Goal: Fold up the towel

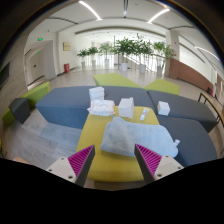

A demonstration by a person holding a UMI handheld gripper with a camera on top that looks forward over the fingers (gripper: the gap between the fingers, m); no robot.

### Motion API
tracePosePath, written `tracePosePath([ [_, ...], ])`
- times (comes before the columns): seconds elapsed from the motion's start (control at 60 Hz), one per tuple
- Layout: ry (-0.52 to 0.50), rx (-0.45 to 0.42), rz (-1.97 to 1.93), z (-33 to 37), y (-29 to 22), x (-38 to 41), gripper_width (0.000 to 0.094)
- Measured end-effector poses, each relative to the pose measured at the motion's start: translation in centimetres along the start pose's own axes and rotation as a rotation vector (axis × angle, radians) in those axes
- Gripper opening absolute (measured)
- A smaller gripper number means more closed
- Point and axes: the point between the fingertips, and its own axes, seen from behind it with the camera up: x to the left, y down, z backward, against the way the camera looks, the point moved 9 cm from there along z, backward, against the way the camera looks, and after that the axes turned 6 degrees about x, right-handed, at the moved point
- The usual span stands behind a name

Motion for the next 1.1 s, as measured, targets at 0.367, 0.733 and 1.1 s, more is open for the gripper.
tracePosePath([
  [0.367, 0.026, 0.132, 0.098, -17.9, 0.8, 2.5, 0.0520],
  [0.733, 0.017, 0.076, 0.038, -17.9, -0.1, 0.8, 0.0011],
  [1.1, 0.169, -0.130, -0.125, -7.9, -5.4, -16.2, 0.0010],
])
